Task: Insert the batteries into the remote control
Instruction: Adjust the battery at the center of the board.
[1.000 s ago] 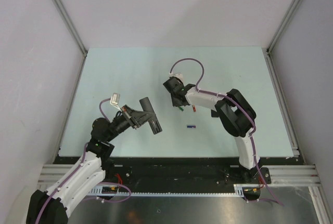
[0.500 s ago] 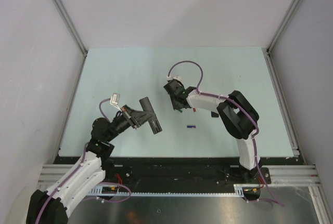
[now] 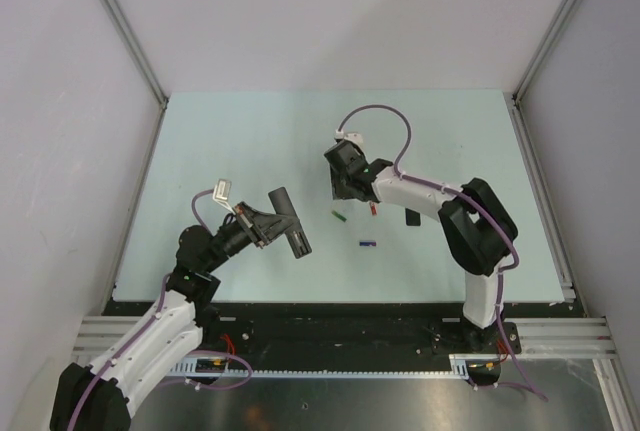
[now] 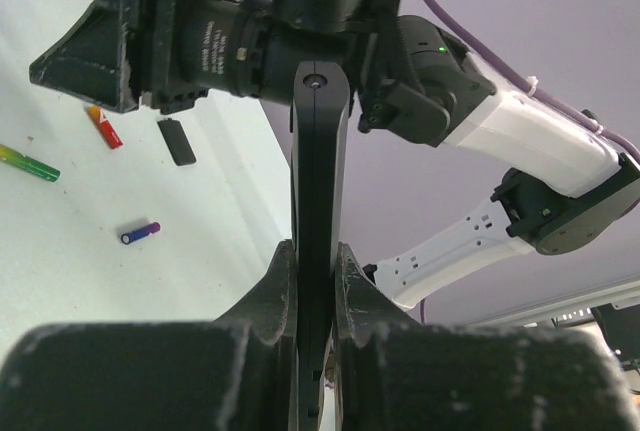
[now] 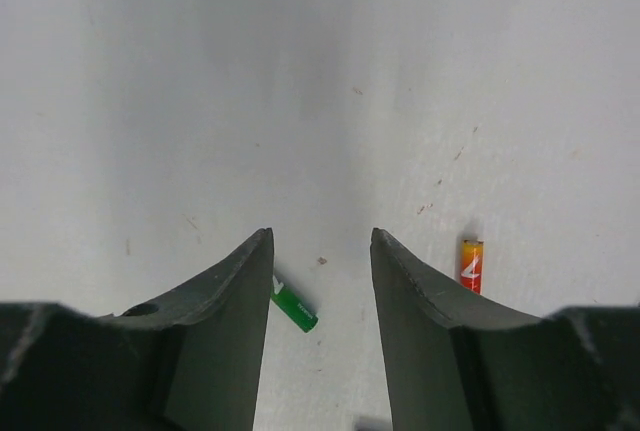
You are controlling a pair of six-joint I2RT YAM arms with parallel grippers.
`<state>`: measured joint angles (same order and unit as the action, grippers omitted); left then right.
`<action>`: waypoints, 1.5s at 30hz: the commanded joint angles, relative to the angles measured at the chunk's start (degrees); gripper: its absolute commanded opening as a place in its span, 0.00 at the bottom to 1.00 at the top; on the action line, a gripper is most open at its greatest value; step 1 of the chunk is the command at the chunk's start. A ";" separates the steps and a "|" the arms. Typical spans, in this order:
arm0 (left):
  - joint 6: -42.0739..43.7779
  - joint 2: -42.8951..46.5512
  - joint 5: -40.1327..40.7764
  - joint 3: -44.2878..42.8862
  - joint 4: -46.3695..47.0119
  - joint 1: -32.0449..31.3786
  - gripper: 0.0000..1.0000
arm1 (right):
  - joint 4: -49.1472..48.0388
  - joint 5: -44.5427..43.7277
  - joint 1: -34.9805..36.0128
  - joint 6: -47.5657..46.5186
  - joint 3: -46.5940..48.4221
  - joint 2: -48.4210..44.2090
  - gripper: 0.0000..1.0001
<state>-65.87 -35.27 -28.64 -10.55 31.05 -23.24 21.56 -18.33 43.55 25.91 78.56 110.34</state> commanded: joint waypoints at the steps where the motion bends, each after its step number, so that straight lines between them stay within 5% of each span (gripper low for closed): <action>1: 1.18 0.02 0.43 0.17 1.30 0.22 0.00 | -2.05 3.98 0.48 2.04 0.27 -3.65 0.51; 8: 1.27 0.81 0.43 0.44 1.30 0.22 0.00 | 1.72 9.27 2.94 -5.42 0.19 0.22 0.55; 23: 1.27 1.34 0.61 0.70 1.12 0.22 0.00 | 3.22 4.00 4.09 -12.90 -0.43 3.03 0.48; 32: 1.35 1.87 0.34 0.88 0.94 0.31 0.00 | 3.57 7.69 3.73 -16.59 -0.43 4.35 0.26; 36: 1.44 2.22 0.17 0.88 0.86 0.30 0.00 | 4.10 8.92 4.61 -19.84 -0.43 4.53 0.00; 45: 1.18 3.19 -0.18 1.58 0.77 0.22 0.00 | 0.43 -1.09 12.78 -41.72 -3.77 1.98 0.00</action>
<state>-65.47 -32.82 -28.64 -9.80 30.70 -23.22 24.01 -15.59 52.97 -3.81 77.01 113.91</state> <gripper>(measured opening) 0.116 0.033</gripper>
